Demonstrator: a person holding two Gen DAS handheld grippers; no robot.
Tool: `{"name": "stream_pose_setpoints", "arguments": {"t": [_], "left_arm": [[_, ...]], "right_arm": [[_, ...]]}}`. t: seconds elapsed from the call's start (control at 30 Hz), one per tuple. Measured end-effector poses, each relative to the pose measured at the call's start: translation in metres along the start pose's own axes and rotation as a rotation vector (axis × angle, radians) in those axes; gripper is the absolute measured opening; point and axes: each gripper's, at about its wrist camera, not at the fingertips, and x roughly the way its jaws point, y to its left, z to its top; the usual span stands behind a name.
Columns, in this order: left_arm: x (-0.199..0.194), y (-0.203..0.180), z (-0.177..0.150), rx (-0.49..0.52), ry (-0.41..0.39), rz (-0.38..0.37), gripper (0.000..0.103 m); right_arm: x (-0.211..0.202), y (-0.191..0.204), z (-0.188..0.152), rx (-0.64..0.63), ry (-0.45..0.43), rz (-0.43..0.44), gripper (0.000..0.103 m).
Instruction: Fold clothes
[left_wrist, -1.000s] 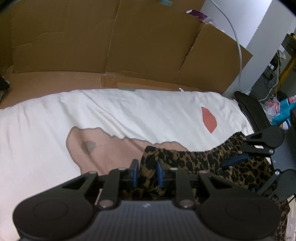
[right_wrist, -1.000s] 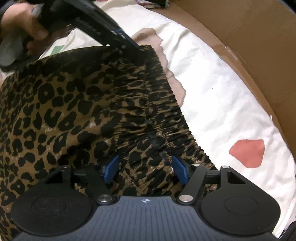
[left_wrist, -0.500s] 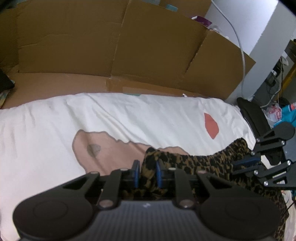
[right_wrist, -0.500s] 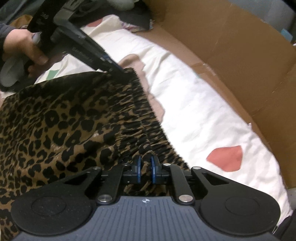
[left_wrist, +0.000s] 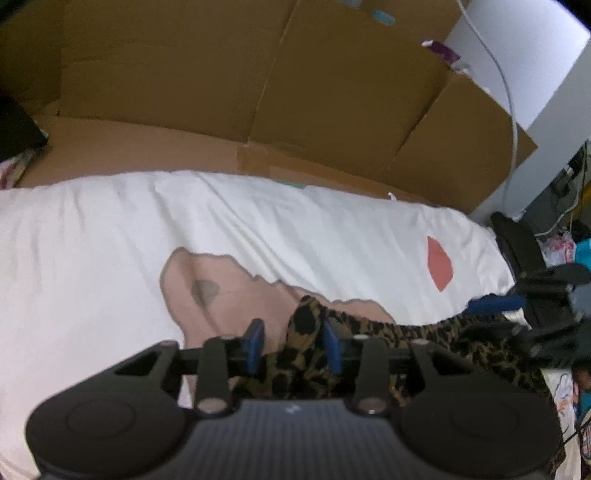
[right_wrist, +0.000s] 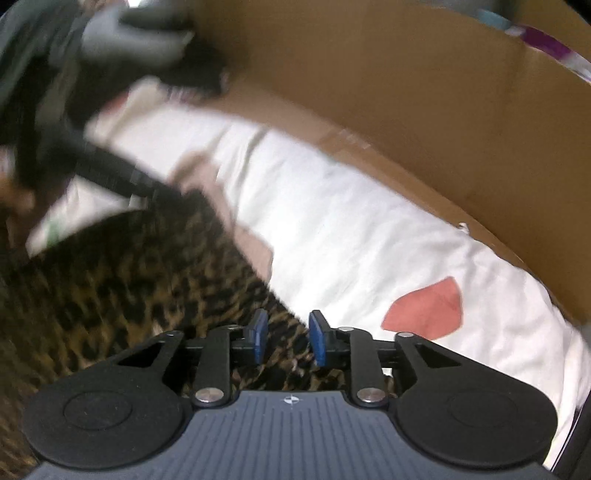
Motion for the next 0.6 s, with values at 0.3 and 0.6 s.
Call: {"name": "stream_pose_setpoints", "arguments": {"t": [0.3,0.6], "left_arm": [[-0.025,0.005,-0.009,0.018,0.003,0.008,0.056],[-0.022,-0.005,-0.015,0.059,0.01,-0.003,0.072]], "right_arm": [[-0.045,-0.065,-0.018,0.221,-0.064,-0.079,0.043],[-0.037,-0.088,-0.063,0.317,0.022,-0.093,0.046]]}}
